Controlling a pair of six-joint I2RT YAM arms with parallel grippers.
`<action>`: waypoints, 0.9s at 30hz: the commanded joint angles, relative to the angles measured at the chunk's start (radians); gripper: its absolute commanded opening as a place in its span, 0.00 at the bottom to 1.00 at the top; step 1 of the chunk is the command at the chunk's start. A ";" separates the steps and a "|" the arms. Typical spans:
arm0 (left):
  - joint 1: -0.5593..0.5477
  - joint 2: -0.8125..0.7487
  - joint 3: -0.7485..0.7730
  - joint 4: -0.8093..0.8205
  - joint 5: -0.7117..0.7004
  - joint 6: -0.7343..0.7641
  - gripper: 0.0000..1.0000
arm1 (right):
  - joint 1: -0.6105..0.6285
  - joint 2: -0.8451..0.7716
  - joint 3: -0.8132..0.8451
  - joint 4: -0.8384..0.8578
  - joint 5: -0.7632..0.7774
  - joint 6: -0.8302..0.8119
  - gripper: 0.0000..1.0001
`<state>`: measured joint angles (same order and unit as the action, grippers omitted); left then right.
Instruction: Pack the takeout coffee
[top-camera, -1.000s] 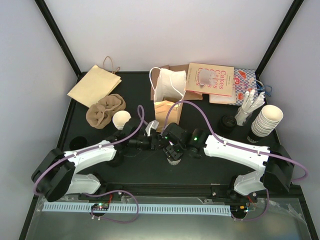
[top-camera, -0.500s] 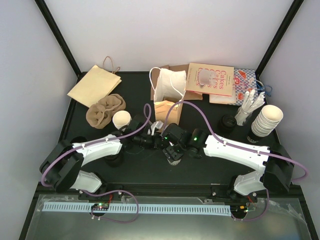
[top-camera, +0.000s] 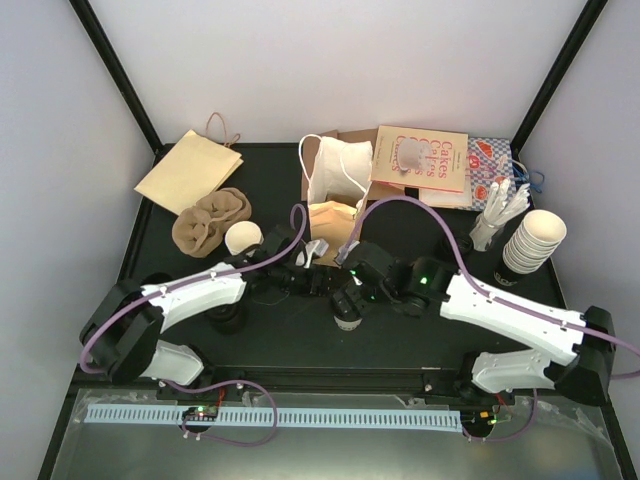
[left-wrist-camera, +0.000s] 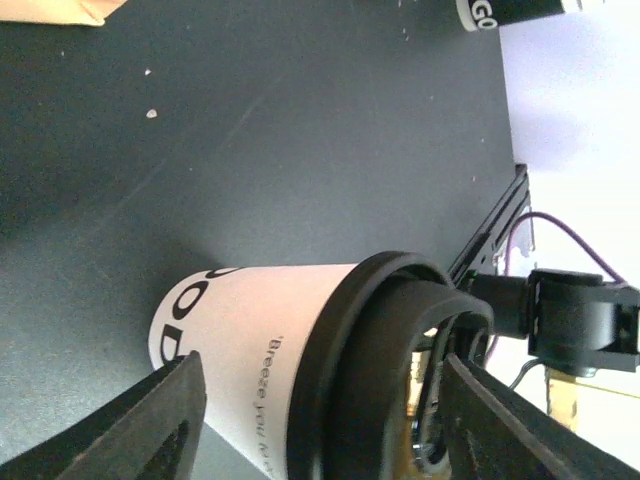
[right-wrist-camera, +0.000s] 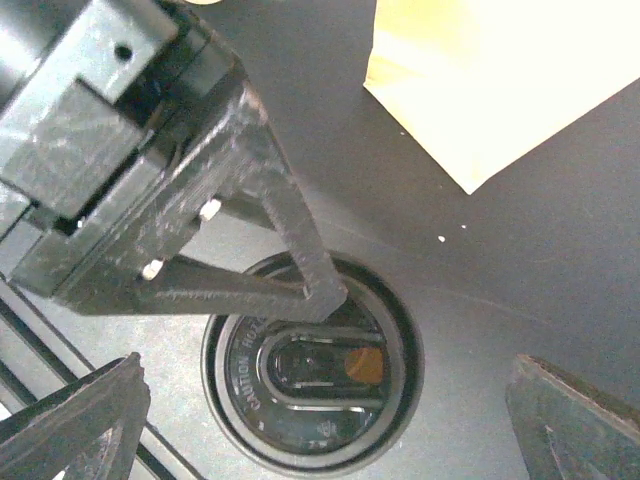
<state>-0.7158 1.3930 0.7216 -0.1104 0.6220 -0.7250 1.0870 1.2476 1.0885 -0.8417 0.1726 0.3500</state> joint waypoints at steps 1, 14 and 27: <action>-0.007 -0.051 0.105 -0.106 -0.051 0.051 0.71 | 0.000 -0.057 -0.026 -0.026 -0.019 0.038 1.00; -0.262 -0.132 0.377 -0.584 -0.550 0.254 0.99 | -0.327 -0.263 -0.172 0.026 -0.339 0.089 0.98; -0.433 0.223 0.728 -0.920 -0.719 0.429 0.99 | -0.517 -0.372 -0.298 0.093 -0.495 0.152 0.95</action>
<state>-1.1423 1.5402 1.3445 -0.8532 -0.0151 -0.3389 0.5800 0.8925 0.8047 -0.7879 -0.2760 0.4770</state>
